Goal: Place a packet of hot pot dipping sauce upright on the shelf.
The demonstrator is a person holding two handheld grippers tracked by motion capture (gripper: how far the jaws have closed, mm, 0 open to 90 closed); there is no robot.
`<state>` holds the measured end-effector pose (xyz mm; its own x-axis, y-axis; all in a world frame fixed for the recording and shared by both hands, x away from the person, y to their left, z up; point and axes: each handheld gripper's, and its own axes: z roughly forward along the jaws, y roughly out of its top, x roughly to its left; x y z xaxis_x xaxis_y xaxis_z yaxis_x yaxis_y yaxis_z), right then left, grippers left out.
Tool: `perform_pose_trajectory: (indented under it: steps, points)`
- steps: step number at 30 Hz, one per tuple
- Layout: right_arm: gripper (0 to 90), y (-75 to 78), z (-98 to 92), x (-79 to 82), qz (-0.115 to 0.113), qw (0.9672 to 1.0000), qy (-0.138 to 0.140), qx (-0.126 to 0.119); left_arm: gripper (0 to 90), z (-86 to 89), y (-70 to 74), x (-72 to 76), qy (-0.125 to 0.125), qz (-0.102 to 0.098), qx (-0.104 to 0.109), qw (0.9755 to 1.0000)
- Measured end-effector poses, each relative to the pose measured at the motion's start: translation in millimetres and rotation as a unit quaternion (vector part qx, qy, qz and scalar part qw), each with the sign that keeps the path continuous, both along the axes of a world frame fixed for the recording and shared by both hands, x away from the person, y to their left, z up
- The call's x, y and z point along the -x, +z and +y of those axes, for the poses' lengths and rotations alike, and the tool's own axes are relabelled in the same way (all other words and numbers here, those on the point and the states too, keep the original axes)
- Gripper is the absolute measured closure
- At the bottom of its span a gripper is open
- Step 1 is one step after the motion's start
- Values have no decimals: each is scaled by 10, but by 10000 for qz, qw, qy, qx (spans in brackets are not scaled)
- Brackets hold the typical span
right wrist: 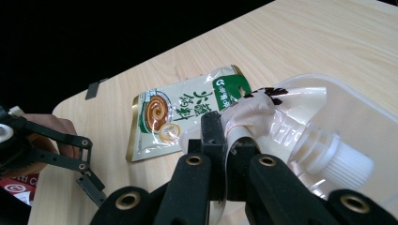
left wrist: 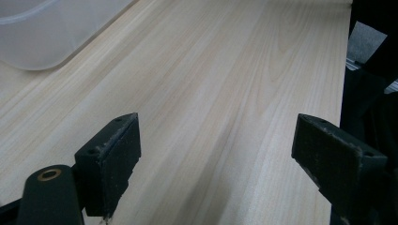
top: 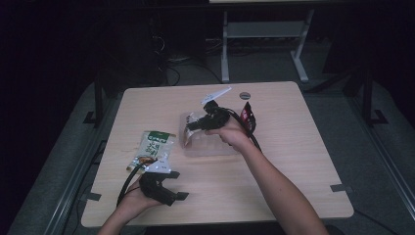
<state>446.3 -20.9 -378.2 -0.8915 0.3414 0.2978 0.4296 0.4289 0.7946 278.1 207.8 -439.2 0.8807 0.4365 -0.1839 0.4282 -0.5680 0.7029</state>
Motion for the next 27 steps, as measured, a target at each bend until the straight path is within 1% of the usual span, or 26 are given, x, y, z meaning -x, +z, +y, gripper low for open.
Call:
perform_pose_trajectory:
  steps: [2,5,8,10,12,14,17,21,23,25,27]
  points:
    - [888,-18,23,6,8,10000,9,68,156,-1,0,1,0,0,1,10000]
    - [874,-39,56,27,-52,9998,35,203,156,1,-2,-4,-15,-8,-22,10000]
    - [838,-50,59,36,-107,9998,47,137,156,1,-3,-5,-22,-11,-33,10000]
    - [816,-48,55,40,-101,9999,62,98,156,-2,-5,-4,-25,-9,-31,10000]
    - [787,-48,52,44,-147,9998,51,138,156,-6,-6,-3,-25,-8,-16,10000]
    - [758,-50,52,56,-135,9998,51,144,156,-10,-9,-2,-22,8,-9,10000]
    - [719,-67,47,60,-141,9996,-23,239,156,-16,-11,0,-21,14,-11,10000]
    - [673,-88,32,61,-65,9997,-24,236,156,-18,-10,0,-23,10,-9,10000]
    - [654,-85,22,70,-114,9996,-36,242,156,-11,-9,-6,-41,0,-38,10000]
    - [635,-69,10,88,-99,9997,-39,218,156,-10,-10,-5,-29,5,-4,10000]
    - [605,-57,-13,104,-140,9996,-39,244,156,-8,-11,-4,-8,5,9,10000]
